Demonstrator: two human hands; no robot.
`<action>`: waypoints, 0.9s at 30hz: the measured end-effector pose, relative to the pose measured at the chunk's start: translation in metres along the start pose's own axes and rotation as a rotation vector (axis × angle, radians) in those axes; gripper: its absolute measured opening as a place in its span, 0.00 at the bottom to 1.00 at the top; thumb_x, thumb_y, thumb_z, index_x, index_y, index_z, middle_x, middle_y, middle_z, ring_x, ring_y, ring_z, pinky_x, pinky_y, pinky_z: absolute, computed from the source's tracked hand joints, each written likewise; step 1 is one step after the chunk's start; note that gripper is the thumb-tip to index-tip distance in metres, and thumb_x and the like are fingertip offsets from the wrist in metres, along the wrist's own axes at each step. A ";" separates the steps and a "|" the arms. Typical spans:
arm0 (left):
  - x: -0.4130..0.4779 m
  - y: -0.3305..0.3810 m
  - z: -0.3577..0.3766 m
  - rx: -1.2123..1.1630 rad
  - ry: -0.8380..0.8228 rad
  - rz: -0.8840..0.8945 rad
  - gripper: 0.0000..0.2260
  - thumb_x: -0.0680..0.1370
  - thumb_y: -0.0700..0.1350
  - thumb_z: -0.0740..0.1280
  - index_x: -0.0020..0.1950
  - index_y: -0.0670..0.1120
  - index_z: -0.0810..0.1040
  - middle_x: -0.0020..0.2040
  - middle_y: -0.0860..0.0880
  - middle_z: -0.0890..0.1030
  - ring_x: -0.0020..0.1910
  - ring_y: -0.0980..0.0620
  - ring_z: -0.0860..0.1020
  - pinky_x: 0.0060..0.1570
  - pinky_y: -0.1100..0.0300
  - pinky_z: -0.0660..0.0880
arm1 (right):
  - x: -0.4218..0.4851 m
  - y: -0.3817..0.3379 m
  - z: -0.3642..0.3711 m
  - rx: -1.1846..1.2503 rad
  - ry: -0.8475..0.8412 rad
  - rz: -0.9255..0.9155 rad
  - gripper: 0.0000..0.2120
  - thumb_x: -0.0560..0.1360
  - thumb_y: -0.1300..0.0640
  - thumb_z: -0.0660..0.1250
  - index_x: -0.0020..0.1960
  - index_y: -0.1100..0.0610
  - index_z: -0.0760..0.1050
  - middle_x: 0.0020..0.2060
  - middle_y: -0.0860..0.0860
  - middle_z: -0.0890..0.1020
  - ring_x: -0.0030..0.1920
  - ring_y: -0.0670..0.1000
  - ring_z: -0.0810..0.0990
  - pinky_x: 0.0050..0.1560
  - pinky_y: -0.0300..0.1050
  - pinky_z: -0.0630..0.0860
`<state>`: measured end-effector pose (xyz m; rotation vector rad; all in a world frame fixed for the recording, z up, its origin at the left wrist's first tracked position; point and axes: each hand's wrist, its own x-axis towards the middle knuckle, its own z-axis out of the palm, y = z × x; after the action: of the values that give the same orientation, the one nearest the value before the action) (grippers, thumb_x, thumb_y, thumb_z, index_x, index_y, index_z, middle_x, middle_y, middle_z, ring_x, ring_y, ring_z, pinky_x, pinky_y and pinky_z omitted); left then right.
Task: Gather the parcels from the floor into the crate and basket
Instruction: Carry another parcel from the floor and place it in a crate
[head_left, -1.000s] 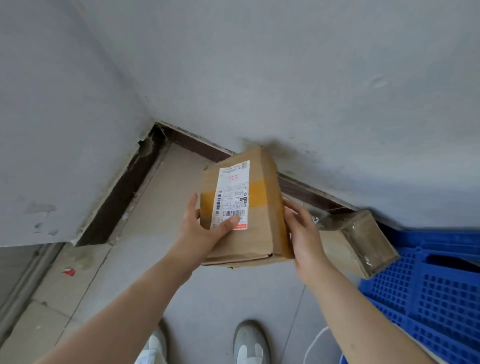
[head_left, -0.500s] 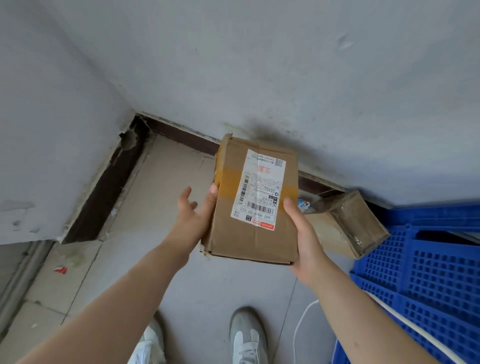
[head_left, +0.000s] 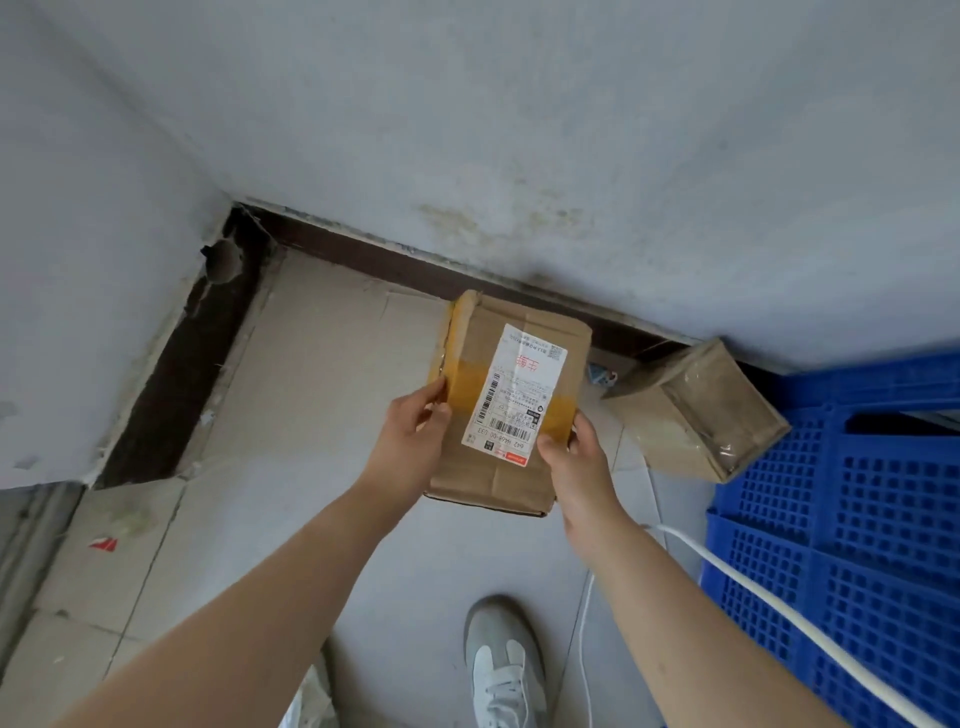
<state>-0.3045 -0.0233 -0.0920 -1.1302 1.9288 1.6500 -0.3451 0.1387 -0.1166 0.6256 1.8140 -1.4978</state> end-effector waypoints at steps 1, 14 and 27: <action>0.000 -0.003 0.004 0.014 -0.013 0.006 0.18 0.83 0.49 0.56 0.74 0.53 0.68 0.69 0.53 0.70 0.67 0.52 0.71 0.68 0.55 0.69 | 0.001 0.005 -0.002 0.002 0.020 -0.008 0.16 0.81 0.62 0.61 0.60 0.41 0.70 0.56 0.43 0.81 0.57 0.44 0.78 0.59 0.45 0.75; 0.003 0.006 -0.008 0.299 -0.131 -0.200 0.53 0.61 0.69 0.69 0.79 0.56 0.47 0.78 0.50 0.56 0.74 0.44 0.63 0.66 0.43 0.68 | -0.016 0.017 -0.019 0.208 0.152 0.072 0.13 0.80 0.51 0.64 0.63 0.50 0.69 0.56 0.51 0.81 0.53 0.48 0.81 0.49 0.43 0.79; 0.013 0.003 -0.050 -0.165 -0.390 -0.141 0.50 0.58 0.78 0.67 0.76 0.59 0.57 0.70 0.53 0.71 0.67 0.52 0.73 0.68 0.46 0.69 | -0.026 -0.031 0.003 0.420 -0.316 0.105 0.37 0.68 0.27 0.53 0.69 0.47 0.72 0.60 0.50 0.83 0.60 0.52 0.82 0.61 0.56 0.77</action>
<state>-0.3043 -0.0746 -0.0867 -0.8954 1.4615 1.8176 -0.3503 0.1304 -0.0776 0.6276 1.2212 -1.8051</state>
